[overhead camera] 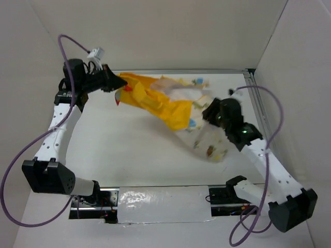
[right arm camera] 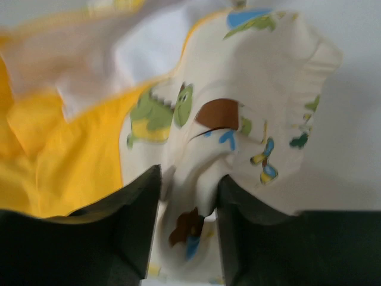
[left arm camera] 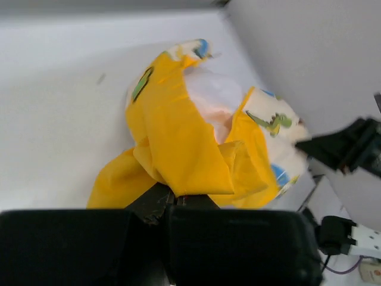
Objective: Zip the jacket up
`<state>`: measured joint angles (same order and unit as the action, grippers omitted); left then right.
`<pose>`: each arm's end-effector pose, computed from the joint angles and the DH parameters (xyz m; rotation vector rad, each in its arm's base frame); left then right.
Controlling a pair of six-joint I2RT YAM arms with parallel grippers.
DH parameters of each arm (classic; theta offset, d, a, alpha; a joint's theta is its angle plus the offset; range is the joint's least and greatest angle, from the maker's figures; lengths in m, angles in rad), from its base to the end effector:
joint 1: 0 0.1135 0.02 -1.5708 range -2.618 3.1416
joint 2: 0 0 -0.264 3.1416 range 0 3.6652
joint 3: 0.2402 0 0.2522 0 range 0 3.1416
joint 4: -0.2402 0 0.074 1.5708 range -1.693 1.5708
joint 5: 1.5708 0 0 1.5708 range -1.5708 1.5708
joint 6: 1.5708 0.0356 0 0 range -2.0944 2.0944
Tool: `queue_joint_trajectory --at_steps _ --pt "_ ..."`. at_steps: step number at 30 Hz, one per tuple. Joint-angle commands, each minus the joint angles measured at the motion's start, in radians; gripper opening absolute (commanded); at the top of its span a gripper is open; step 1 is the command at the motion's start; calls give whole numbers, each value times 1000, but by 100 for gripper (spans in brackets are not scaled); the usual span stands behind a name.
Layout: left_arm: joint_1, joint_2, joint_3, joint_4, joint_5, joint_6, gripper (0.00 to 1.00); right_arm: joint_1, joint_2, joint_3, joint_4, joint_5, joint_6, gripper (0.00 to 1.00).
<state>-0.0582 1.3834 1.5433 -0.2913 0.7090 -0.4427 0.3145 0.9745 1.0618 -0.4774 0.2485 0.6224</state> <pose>0.3014 -0.0408 0.4579 0.2141 1.7538 -0.9677 0.2033 0.0569 0.3718 0.4627 1.9118 0.3746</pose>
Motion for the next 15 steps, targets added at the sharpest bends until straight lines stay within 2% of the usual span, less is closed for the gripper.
queue_joint_trajectory --at_steps 1,2,3,4,5,6,7,9,12,15 --pt "102 25 -254 47 -132 0 0 145 36 -247 85 -89 99 57" --pt "122 37 -285 41 -178 -11 15 235 59 -288 80 -98 124 76" --pt "145 57 -295 21 -242 -58 35 279 69 -299 71 -101 128 87" --pt "205 110 -260 -18 -281 -70 61 354 81 -302 65 -103 125 99" --pt "237 140 -226 -108 -270 -83 99 382 101 -289 54 -77 111 100" --pt "291 170 -192 -144 -247 -91 99 402 108 -277 31 -60 97 100" --pt "307 215 -125 -173 -223 -100 99 420 125 -238 19 -40 82 100" --pt "320 232 -92 -198 -200 -119 99 411 135 -201 7 -8 57 100" --pt "279 185 -144 -146 -169 -122 99 367 156 -126 25 3 20 100" --pt "209 111 -245 -102 -109 -140 99 273 266 -42 39 -32 -30 100"
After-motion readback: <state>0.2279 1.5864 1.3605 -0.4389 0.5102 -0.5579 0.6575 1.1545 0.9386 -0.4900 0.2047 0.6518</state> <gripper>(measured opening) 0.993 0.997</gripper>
